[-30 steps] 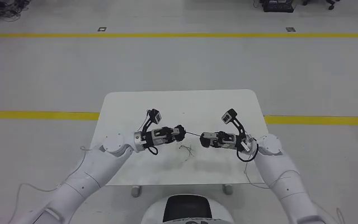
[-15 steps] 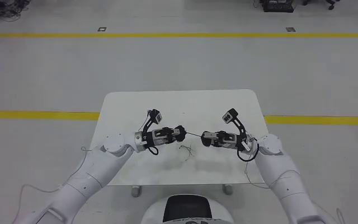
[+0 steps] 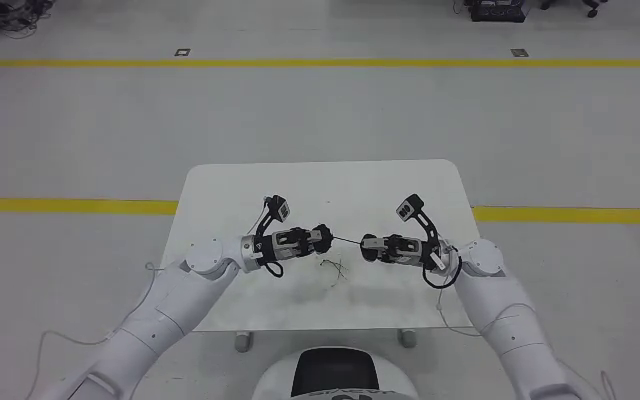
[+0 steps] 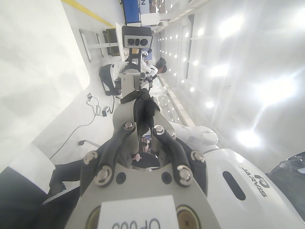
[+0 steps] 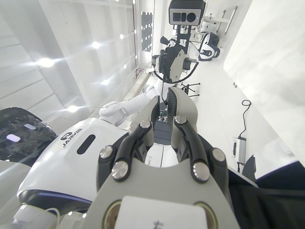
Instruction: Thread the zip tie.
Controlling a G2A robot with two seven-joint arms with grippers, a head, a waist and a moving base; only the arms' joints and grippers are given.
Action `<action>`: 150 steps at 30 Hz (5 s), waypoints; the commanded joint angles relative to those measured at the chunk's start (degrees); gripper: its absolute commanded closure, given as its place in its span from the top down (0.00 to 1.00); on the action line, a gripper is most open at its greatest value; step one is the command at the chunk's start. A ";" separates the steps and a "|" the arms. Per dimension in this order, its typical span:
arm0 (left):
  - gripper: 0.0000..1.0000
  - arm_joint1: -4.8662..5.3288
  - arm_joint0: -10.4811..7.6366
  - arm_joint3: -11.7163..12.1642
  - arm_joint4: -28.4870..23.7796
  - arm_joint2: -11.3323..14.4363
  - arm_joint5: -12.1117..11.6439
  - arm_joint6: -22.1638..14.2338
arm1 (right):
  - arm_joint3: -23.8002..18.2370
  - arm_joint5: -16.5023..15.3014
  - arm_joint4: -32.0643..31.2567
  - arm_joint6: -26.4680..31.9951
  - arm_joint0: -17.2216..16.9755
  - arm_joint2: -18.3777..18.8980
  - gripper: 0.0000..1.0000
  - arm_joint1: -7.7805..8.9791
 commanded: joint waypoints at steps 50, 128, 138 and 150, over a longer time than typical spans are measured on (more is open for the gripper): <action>1.00 -1.24 -1.71 -0.51 3.56 2.18 3.64 -2.13 | -3.94 1.00 4.43 -0.87 -0.85 -4.25 0.00 1.47; 0.18 -2.50 -2.37 2.23 4.29 2.70 4.24 -3.40 | -4.09 2.09 -1.71 -5.16 0.29 -7.31 0.00 3.54; 0.17 -2.48 -2.27 1.79 4.69 2.53 4.66 -3.25 | -3.35 3.64 -3.70 -7.09 0.94 -8.52 0.00 3.72; 0.16 -2.56 -2.35 1.58 5.64 2.73 5.10 -2.94 | -2.84 3.74 -3.82 -7.88 1.85 -9.67 0.00 3.82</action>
